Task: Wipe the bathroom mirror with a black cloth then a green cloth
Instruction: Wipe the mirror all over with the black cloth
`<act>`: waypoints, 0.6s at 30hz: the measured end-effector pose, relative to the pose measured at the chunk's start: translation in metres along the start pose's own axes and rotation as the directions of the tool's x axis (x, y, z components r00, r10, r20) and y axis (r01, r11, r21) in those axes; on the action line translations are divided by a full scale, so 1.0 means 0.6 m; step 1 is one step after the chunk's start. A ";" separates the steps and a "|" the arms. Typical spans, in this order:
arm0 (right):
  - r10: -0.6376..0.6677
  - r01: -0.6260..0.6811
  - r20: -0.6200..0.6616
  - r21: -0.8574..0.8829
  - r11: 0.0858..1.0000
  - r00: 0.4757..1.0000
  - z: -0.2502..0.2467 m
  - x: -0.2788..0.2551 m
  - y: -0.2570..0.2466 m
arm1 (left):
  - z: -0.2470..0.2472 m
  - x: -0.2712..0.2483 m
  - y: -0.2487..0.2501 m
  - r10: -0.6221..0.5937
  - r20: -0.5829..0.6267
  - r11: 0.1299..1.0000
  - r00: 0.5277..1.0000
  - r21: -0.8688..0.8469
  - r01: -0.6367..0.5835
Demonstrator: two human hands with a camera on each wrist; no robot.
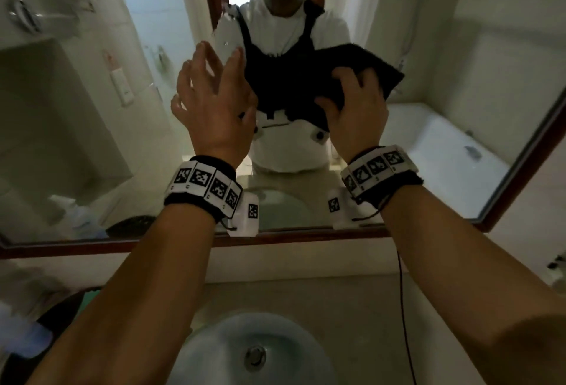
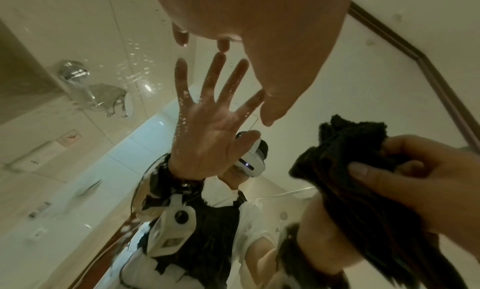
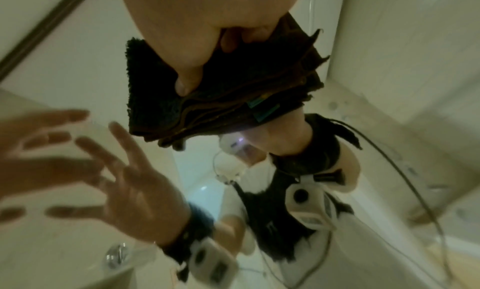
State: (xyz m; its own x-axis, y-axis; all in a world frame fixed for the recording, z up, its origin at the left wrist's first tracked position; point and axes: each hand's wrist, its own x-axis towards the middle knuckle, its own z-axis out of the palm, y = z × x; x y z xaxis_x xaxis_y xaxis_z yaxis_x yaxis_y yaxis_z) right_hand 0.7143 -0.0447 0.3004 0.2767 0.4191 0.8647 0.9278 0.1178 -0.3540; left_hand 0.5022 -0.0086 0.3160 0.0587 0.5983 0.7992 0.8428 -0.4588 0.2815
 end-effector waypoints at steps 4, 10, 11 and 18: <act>-0.043 0.044 0.021 -0.035 0.998 0.999 -0.015 0.019 0.003 | 0.001 0.014 0.011 -0.054 0.011 0.998 0.998 0.038 0.054; -0.235 0.270 0.315 -0.072 0.960 0.920 0.024 -0.122 0.043 | 0.009 0.011 0.014 -0.071 0.019 0.996 0.997 0.060 0.070; -0.262 0.298 0.353 -0.050 0.953 0.898 0.031 -0.151 0.053 | 0.009 0.011 0.013 -0.072 0.022 0.996 0.997 0.062 0.071; -0.195 0.220 0.273 -0.067 0.973 0.942 0.008 -0.100 0.048 | 0.008 0.013 0.013 -0.077 0.038 0.995 0.996 0.070 0.074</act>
State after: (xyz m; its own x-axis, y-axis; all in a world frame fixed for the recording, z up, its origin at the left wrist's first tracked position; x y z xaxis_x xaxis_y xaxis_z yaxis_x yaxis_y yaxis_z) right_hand 0.7233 -0.0621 0.2366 0.0119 0.6176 0.7864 0.9806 0.1466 -0.1300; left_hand 0.5116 -0.0044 0.3216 0.0137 0.6564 0.7543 0.8800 -0.3661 0.3027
